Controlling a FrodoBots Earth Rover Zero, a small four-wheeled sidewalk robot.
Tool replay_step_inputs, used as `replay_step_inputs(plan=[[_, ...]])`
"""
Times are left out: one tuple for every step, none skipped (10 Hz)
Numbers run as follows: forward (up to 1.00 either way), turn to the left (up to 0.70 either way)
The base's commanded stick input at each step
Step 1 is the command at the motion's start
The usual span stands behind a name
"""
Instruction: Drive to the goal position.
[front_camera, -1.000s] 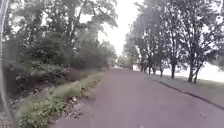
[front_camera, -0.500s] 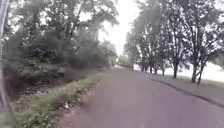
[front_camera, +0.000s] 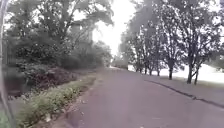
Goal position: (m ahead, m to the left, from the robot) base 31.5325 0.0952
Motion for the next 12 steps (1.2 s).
replay_step_inputs(plan=[[0.70,0.01],[0.70,0.01],[0.70,0.01],[0.70,0.01],[0.70,0.01],[0.70,0.01],[0.70,0.01],[0.70,0.01],[0.70,0.01],[0.70,0.01],[0.70,0.01],[0.70,0.01]])
